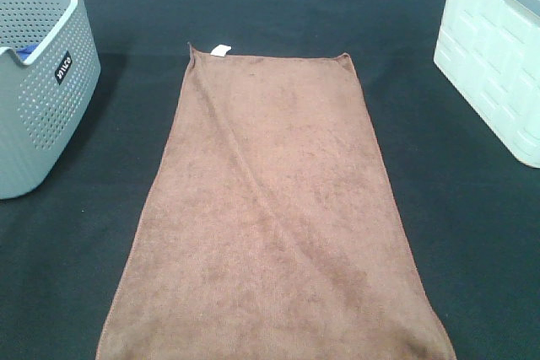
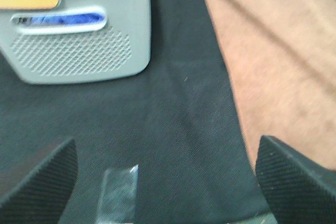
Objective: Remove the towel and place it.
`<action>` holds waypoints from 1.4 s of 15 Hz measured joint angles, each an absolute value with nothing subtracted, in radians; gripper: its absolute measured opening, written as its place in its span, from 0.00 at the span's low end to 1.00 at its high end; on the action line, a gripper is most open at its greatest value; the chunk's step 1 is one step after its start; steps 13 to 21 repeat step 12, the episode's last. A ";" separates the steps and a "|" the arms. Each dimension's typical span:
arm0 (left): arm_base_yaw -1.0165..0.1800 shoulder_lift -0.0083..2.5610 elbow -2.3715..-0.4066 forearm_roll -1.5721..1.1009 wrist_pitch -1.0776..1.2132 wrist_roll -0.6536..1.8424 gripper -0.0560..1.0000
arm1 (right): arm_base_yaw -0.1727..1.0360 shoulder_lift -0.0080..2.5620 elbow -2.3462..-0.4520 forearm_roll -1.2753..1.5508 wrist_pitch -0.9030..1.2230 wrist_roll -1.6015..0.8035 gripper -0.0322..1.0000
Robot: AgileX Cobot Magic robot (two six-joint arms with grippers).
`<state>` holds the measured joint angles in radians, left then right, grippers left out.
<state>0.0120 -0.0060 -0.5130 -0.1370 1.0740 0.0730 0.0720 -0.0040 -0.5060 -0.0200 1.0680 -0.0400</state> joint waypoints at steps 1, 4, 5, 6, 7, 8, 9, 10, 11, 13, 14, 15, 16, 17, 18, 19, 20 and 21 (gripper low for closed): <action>0.012 -0.006 -0.508 -0.148 1.065 0.073 0.87 | 0.072 -0.004 -0.506 -0.020 1.068 -0.038 0.71; 0.012 -0.006 -0.508 -0.152 1.053 0.068 0.87 | 0.072 -0.004 -0.506 -0.012 1.068 -0.032 0.71; 0.012 -0.006 -0.508 -0.152 1.052 0.062 0.87 | 0.072 -0.004 -0.506 -0.012 1.068 -0.032 0.71; 0.012 -0.006 -0.508 -0.152 1.051 0.060 0.87 | 0.072 -0.004 -0.506 -0.012 1.068 -0.032 0.71; 0.012 -0.006 -0.508 -0.152 1.051 0.057 0.87 | 0.072 -0.004 -0.506 -0.012 1.068 -0.032 0.71; 0.012 -0.006 -0.508 -0.152 1.051 0.057 0.87 | 0.072 -0.004 -0.506 -0.012 1.068 -0.032 0.71; 0.012 -0.006 -0.508 -0.152 1.051 0.057 0.87 | 0.072 -0.004 -0.506 -0.012 1.068 -0.032 0.71; 0.012 -0.006 -0.508 -0.152 1.051 0.057 0.87 | 0.072 -0.004 -0.506 -0.012 1.068 -0.032 0.71; 0.012 -0.006 -0.508 -0.151 1.051 0.057 0.87 | 0.072 -0.004 -0.506 -0.012 1.068 -0.032 0.71; 0.012 -0.006 -0.508 -0.149 1.051 0.058 0.87 | 0.072 -0.004 -0.506 -0.012 1.068 -0.032 0.71; 0.012 -0.006 -0.508 -0.149 1.051 0.058 0.87 | 0.072 -0.004 -0.506 -0.012 1.068 -0.032 0.71; 0.012 -0.006 -0.508 -0.149 1.051 0.058 0.87 | 0.072 -0.004 -0.506 -0.012 1.068 -0.032 0.71; 0.012 -0.006 -0.508 -0.149 1.051 0.058 0.87 | 0.072 -0.004 -0.506 -0.012 1.068 -0.032 0.71; 0.012 -0.006 -0.508 -0.149 1.051 0.058 0.87 | 0.072 -0.004 -0.506 -0.012 1.068 -0.032 0.71; 0.012 -0.006 -0.508 -0.149 1.051 0.058 0.87 | 0.072 -0.004 -0.506 -0.012 1.068 -0.032 0.71; 0.012 -0.006 -0.508 -0.149 1.051 0.058 0.87 | 0.072 -0.004 -0.506 -0.012 1.068 -0.032 0.71; 0.012 -0.006 -0.508 -0.149 1.051 0.058 0.87 | 0.072 -0.004 -0.506 -0.012 1.068 -0.032 0.71; 0.012 -0.006 -0.508 -0.149 1.051 0.058 0.87 | 0.072 -0.004 -0.506 -0.012 1.068 -0.032 0.71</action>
